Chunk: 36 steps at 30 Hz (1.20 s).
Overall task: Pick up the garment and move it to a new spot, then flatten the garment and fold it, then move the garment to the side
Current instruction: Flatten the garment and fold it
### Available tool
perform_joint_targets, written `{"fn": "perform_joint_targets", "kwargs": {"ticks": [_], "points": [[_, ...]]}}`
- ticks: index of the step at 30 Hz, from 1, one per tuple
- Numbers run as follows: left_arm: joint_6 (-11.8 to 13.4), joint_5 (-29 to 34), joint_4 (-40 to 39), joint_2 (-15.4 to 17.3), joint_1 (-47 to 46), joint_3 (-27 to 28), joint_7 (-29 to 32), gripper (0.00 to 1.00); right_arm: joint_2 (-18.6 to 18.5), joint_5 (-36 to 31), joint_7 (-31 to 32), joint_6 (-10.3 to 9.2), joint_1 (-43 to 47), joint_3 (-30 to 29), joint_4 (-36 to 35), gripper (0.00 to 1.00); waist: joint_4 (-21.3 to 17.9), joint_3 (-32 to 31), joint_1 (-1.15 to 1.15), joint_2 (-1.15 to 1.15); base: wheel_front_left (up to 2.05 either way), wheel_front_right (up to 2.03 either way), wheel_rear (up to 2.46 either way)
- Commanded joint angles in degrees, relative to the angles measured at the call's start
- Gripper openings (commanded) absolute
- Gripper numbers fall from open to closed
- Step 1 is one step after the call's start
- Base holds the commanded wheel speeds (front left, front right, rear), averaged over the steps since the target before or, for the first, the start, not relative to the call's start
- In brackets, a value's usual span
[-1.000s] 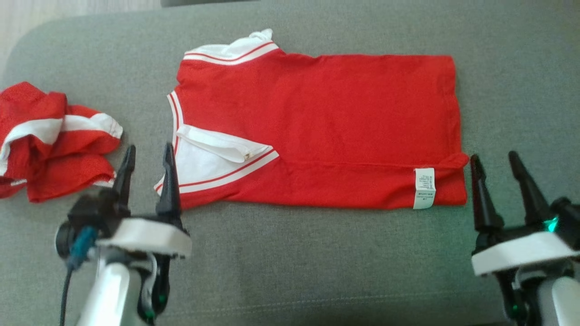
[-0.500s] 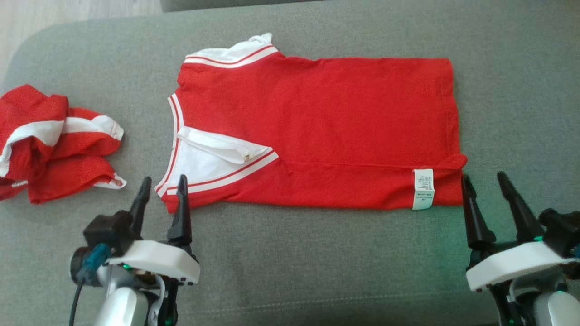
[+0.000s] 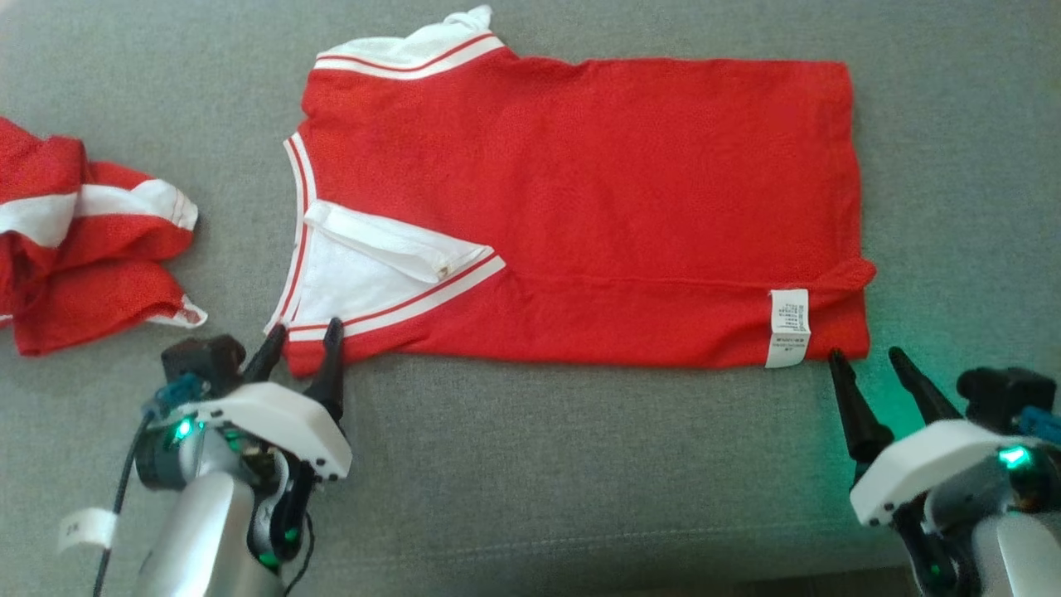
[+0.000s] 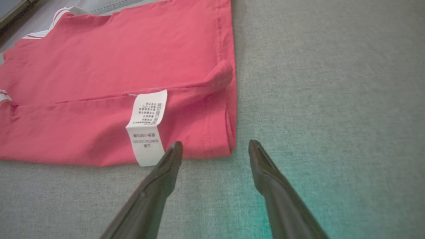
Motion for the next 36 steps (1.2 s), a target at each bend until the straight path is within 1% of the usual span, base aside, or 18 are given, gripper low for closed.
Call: {"fn": "perform_joint_targets", "kwargs": {"ticks": [1,5,8,9,10,11,12,16,22,30,36], "points": [[-0.13,-0.42,-0.41,1.29,-2.57,2.16,0.56,1.00,-1.07,0.64,0.33,0.43,-2.09,0.88,-1.26,1.00,0.22,0.69,0.00,0.00,0.00,0.00,0.00],[-0.71,-1.39,1.88,1.13,-4.34,1.69,3.26,1.00,-0.86,1.25,1.82,0.43,-3.89,0.81,0.08,1.00,0.63,1.51,0.00,0.00,0.00,0.00,0.00],[-1.67,-2.56,3.71,1.36,-5.15,1.14,7.03,1.00,-0.56,1.81,3.58,0.43,-4.90,0.97,1.15,1.00,0.78,1.80,0.00,0.00,0.00,0.00,0.00],[-2.02,-2.86,3.90,1.37,-5.37,0.90,7.97,0.85,-0.51,2.08,4.20,0.43,-5.17,1.02,1.53,1.00,0.87,1.86,0.00,0.00,0.00,0.00,0.00],[-2.36,-3.03,4.01,1.43,-5.48,0.51,9.03,0.14,-0.51,2.33,5.12,0.43,-5.34,1.18,1.95,0.69,0.95,1.91,0.00,0.00,0.00,0.00,0.00],[-2.56,-3.07,3.94,1.54,-5.56,0.19,9.81,0.00,-0.51,2.61,5.59,0.43,-5.52,1.27,2.06,0.11,1.03,1.96,0.00,0.00,0.00,0.00,0.00],[-2.64,-3.02,3.61,1.65,-5.62,0.00,10.05,0.00,-0.50,2.83,5.70,0.43,-5.66,1.25,2.01,0.00,1.10,2.00,0.00,0.00,0.00,0.00,0.00],[-1.94,-2.46,0.84,2.03,-4.28,-0.47,9.63,0.00,-0.68,3.73,5.61,0.43,-5.35,1.18,1.07,0.00,1.57,1.49,0.00,0.00,0.00,0.00,0.00],[-0.30,-2.98,-2.30,2.32,-0.72,0.35,9.27,0.00,-1.23,4.28,5.69,0.43,-3.57,0.67,-0.21,0.00,2.36,-0.42,0.00,0.00,0.00,0.00,0.00],[1.69,-4.57,-7.08,2.73,7.77,1.11,10.62,0.00,-2.07,4.74,8.03,0.43,2.96,-0.42,-1.36,0.00,3.73,-5.71,0.00,0.00,0.00,0.00,0.00],[2.43,-5.47,-9.75,2.45,12.47,0.59,11.90,0.00,-1.19,4.79,10.20,0.43,7.47,-1.53,-3.30,0.00,3.97,-8.38,0.00,0.00,0.00,0.00,0.00]]}}
